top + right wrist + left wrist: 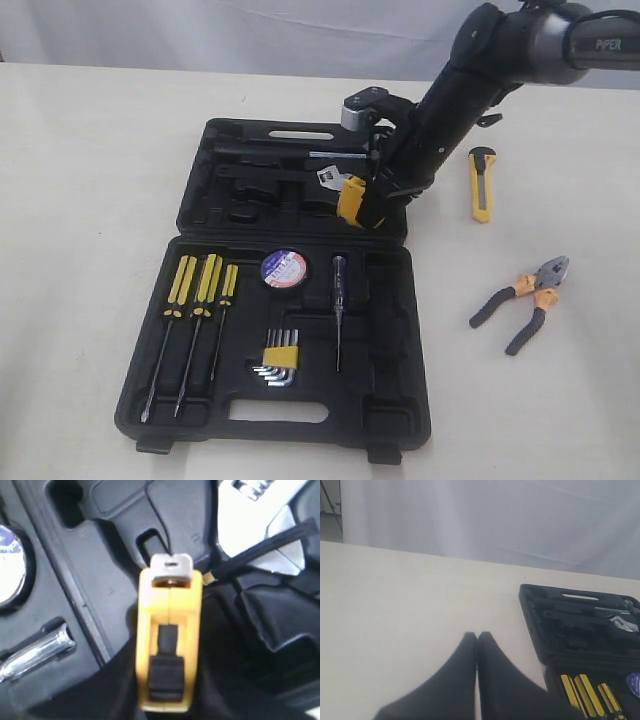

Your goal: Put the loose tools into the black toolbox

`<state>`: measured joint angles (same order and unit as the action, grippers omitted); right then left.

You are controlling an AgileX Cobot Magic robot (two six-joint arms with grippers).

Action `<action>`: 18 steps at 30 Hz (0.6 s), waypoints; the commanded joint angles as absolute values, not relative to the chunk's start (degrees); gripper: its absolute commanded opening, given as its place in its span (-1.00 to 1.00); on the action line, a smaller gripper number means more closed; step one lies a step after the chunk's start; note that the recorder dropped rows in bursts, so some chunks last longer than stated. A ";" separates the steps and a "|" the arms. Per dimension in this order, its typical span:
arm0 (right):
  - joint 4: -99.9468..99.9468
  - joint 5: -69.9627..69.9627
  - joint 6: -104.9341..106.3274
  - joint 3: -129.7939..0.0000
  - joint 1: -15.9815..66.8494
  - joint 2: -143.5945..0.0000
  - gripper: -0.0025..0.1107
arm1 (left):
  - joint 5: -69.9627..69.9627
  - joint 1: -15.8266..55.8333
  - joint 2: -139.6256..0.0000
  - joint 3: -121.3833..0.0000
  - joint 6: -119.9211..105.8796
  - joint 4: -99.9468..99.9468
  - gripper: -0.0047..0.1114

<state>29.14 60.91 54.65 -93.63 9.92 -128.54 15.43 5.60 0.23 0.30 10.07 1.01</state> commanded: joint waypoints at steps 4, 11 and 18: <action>29.33 61.50 52.70 -93.52 10.37 -122.63 -0.96 | 15.48 5.93 0.00 0.00 10.05 1.29 -0.92; 8.88 63.52 35.36 -93.24 15.02 -112.82 -0.96 | 15.48 5.93 0.00 0.00 10.05 1.29 -0.92; -16.21 65.38 7.48 -93.24 27.44 -109.59 -0.96 | 15.48 5.93 0.00 0.00 10.05 1.29 -0.92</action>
<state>-7.58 64.62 17.44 -93.42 23.60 -109.88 15.43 5.60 0.23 0.30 10.07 1.01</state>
